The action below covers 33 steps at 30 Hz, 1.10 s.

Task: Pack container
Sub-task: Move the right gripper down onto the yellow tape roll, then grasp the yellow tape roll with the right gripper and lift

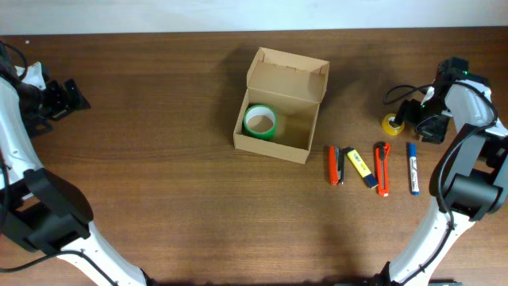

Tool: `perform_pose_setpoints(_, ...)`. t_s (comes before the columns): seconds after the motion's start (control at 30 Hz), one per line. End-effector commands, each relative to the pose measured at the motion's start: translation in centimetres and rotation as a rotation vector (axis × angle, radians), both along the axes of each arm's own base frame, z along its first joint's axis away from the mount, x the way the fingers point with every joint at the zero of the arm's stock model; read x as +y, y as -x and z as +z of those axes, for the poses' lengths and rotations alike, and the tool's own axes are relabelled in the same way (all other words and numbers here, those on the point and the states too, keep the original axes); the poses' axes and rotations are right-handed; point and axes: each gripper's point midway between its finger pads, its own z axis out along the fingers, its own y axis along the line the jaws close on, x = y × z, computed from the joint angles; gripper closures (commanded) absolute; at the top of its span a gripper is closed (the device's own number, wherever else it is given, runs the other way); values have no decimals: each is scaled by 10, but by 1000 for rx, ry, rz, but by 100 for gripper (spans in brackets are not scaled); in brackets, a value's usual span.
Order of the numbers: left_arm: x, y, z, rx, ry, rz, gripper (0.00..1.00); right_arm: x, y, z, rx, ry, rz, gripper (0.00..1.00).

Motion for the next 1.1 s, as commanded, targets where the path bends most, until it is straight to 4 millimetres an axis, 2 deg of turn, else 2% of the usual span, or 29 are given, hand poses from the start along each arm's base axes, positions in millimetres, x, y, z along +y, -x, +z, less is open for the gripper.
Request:
perform_pose_setpoints(0.0, -1, 1, 1, -7, 4, -18, 1, -2, 0, -8, 16, -1, -11, 18)
perform_pose_setpoints(0.2, -1, 1, 1, -7, 4, -18, 0, 1, 8, -24, 66, -21, -10, 19)
perform_pose_setpoints(0.33, -1, 1, 1, -7, 4, -18, 0, 1, 8, -27, 71, -23, -10, 23)
perform_pose_setpoints(0.37, -1, 1, 1, -7, 4, -18, 0, 1, 8, -27, 69, -22, -10, 28)
perform_pose_setpoints(0.47, -1, 1, 1, -7, 4, -18, 0, 1, 8, -27, 69, -22, -10, 60)
perform_pose_setpoints(0.57, -1, 1, 1, -7, 4, -18, 0, 1, 7, -27, 68, -21, -10, 81)
perform_pose_setpoints(0.7, -1, 1, 1, -7, 4, -18, 0, 2, 7, -26, 68, -25, -9, 96)
perform_pose_setpoints(0.87, -1, 1, 1, -7, 4, -18, 1, 14, 0, -12, 34, -99, 91, 96)
perform_pose_setpoints(0.97, -1, 1, 1, -7, 4, -18, 0, 11, -8, 10, 20, -91, 101, 96)
perform_pose_setpoints(1.07, -1, 1, 1, -7, 4, -18, 0, 7, -20, 43, -14, -77, 102, 96)
